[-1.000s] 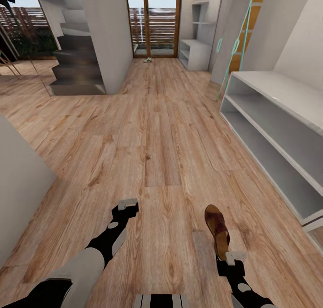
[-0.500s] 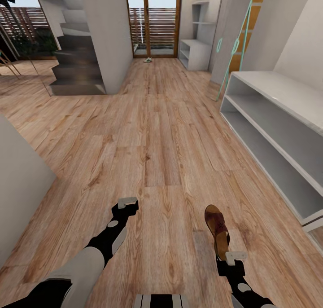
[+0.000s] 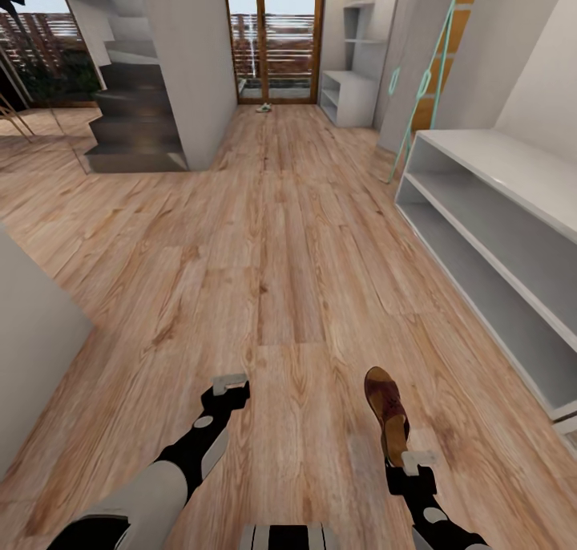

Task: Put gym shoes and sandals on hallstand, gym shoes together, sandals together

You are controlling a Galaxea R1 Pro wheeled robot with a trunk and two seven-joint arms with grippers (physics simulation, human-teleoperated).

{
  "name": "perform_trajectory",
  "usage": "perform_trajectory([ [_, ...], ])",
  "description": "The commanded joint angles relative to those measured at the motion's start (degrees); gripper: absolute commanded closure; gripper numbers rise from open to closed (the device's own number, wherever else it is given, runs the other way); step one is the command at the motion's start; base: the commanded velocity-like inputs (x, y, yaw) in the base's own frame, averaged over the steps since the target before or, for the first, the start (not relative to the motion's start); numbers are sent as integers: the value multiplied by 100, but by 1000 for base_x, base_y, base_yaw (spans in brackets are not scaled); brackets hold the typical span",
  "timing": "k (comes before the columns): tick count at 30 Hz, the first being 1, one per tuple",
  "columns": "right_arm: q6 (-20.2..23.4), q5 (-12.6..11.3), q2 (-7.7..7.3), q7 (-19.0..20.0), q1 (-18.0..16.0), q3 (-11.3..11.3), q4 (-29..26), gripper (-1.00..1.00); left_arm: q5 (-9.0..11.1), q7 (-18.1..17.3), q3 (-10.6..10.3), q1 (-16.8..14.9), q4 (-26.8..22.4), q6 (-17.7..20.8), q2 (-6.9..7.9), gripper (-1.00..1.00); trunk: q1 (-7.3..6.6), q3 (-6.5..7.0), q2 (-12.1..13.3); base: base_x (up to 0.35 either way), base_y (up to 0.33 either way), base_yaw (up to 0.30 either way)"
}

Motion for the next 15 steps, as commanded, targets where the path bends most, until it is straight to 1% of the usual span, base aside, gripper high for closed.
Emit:
perform_trajectory([
  [1,-9,53,-1,-38,-3,1,6,100,34,2,9,1,39,-22,-3,-100,2,-4,-1,334,0,0],
  [2,-9,53,0,-39,-3,1,6,100,35,2,9,3,117,-22,-4,-100,2,-4,-1,337,0,0],
  [15,-10,53,-1,-40,-3,1,8,100,37,8,10,15,133,-22,-6,-100,2,-4,-1,348,0,0],
])
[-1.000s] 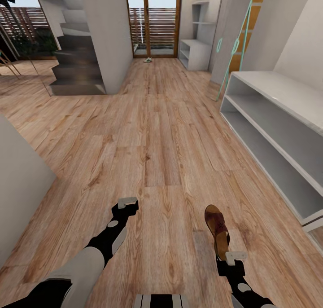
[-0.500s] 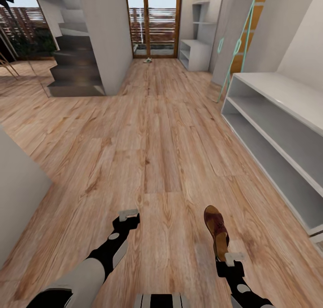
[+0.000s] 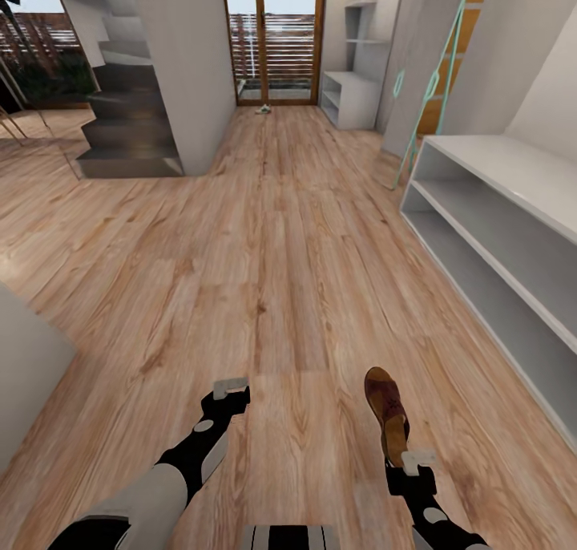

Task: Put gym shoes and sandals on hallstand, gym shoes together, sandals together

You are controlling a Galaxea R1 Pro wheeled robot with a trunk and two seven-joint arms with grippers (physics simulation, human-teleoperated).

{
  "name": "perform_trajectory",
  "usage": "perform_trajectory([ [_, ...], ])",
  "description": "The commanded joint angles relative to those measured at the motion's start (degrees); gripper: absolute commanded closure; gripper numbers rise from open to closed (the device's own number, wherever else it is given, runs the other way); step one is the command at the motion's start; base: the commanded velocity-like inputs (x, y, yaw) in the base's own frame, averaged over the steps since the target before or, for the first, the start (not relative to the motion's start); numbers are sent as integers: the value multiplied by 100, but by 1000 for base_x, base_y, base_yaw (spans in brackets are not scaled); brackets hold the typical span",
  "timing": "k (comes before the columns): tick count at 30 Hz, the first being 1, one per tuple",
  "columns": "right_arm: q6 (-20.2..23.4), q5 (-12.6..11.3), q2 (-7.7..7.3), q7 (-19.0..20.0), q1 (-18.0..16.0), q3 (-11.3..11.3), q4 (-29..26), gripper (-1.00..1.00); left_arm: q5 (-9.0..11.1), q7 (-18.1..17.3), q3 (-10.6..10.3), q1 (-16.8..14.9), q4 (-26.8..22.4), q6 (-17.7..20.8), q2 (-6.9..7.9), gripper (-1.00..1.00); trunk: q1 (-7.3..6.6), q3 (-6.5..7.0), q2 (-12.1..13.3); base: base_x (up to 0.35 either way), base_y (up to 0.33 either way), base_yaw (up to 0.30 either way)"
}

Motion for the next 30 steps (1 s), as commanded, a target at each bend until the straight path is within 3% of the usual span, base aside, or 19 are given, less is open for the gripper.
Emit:
perform_trajectory([
  [1,-9,54,0,-38,-3,0,4,100,34,1,9,-3,6,-22,-3,-100,3,-4,-1,350,0,0],
  [30,-34,53,-2,-39,-3,0,4,100,42,10,11,-3,-2,-19,-3,-100,3,211,-1,350,0,0],
])
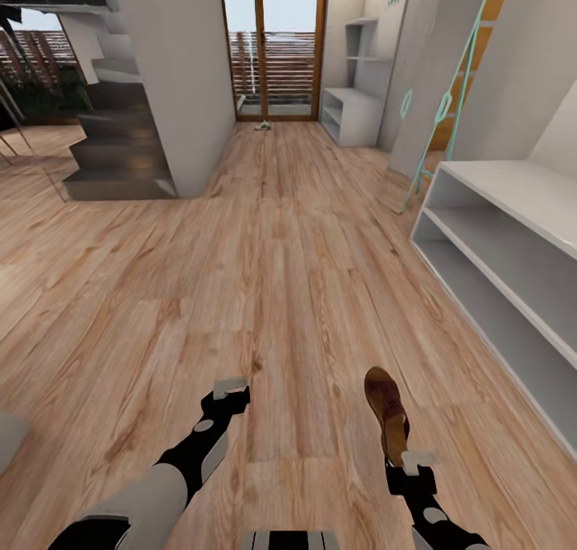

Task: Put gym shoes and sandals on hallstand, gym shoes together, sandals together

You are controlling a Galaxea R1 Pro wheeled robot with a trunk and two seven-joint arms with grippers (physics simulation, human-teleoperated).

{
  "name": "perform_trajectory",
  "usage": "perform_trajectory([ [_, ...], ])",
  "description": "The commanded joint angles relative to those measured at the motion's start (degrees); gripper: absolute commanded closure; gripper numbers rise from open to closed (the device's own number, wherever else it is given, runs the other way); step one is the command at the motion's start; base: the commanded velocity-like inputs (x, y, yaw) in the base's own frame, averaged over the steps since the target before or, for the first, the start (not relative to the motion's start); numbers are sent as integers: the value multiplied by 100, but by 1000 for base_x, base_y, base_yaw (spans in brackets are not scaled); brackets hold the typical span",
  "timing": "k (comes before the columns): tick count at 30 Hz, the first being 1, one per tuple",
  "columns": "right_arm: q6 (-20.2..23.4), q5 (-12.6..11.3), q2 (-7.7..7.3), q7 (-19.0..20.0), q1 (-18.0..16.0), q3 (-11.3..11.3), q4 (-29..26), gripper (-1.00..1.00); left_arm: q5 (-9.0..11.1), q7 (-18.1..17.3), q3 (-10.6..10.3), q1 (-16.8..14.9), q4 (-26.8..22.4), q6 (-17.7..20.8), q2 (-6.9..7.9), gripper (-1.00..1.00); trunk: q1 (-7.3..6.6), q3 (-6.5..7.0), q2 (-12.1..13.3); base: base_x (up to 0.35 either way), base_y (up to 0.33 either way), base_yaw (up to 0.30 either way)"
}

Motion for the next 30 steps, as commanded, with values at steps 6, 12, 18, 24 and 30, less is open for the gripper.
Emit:
perform_trajectory([
  [6,-8,53,1,-38,-3,1,5,100,36,1,15,-3,5,-25,-3,-100,3,12,-1,350,0,0],
  [12,-10,48,4,-40,-3,-3,5,100,42,3,23,-3,6,-16,-3,-100,3,15,-1,350,0,0],
  [18,-10,45,4,-46,-3,-3,1,100,55,9,37,-3,5,-2,1,-100,3,43,-1,350,0,0],
  [24,-10,45,6,-47,-3,0,4,100,57,10,156,-3,5,-1,5,-100,3,94,-1,350,0,0],
  [30,-10,45,7,-47,-3,-6,5,100,62,10,260,-3,5,-6,4,-100,3,145,-1,350,0,0],
])
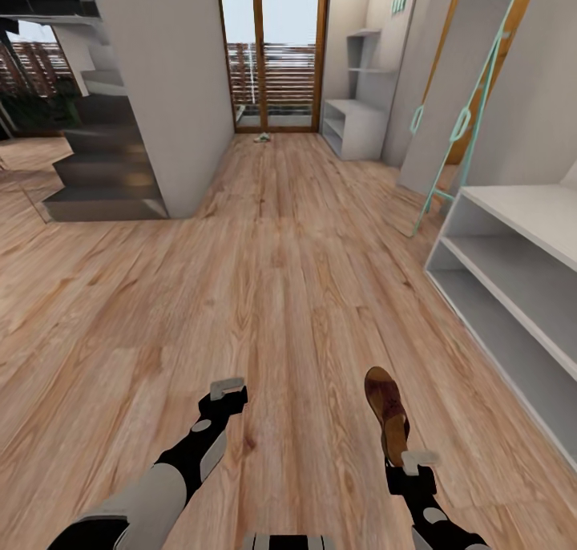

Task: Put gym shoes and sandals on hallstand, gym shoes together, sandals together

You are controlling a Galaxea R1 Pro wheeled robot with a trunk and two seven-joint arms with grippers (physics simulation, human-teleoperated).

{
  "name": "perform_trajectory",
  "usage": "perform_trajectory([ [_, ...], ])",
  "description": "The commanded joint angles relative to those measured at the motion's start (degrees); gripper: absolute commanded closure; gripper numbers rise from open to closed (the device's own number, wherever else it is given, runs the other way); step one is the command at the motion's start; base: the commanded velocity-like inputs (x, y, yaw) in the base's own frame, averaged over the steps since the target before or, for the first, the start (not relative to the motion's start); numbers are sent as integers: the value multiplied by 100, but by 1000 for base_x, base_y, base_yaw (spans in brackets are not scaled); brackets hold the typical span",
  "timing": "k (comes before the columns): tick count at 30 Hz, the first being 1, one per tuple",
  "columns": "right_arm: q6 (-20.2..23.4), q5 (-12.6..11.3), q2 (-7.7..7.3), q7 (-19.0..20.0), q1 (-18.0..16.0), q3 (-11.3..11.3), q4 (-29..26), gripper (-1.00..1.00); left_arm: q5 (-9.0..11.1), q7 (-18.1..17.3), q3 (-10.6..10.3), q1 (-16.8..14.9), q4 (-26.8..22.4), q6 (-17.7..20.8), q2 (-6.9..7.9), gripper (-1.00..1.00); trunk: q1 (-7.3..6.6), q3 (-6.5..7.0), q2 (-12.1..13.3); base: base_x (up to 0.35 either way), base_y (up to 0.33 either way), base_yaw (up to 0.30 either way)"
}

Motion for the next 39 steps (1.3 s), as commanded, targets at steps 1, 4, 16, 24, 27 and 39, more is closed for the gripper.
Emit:
perform_trajectory([
  [1,-9,53,0,-37,-3,0,5,100,38,-11,30,-3,5,-23,-5,-100,3,4,-1,350,0,0],
  [4,-9,53,0,-37,-3,-1,2,100,42,-11,38,-3,5,-24,-10,-100,3,28,-1,350,0,0],
  [16,-9,53,0,-37,-3,-2,5,100,47,-27,47,-3,13,-25,-28,-100,3,125,-1,350,0,0],
  [24,-9,53,-1,-39,-3,-2,5,100,47,-28,45,-3,16,-25,-30,-100,3,184,-1,350,0,0],
  [27,-9,53,0,-38,-3,-2,5,100,47,-28,36,-3,16,-20,-38,-100,3,191,-1,350,0,0],
  [39,-6,40,0,-45,-3,-20,5,100,36,-21,18,-3,25,-19,-72,-100,3,197,-1,350,0,0],
])
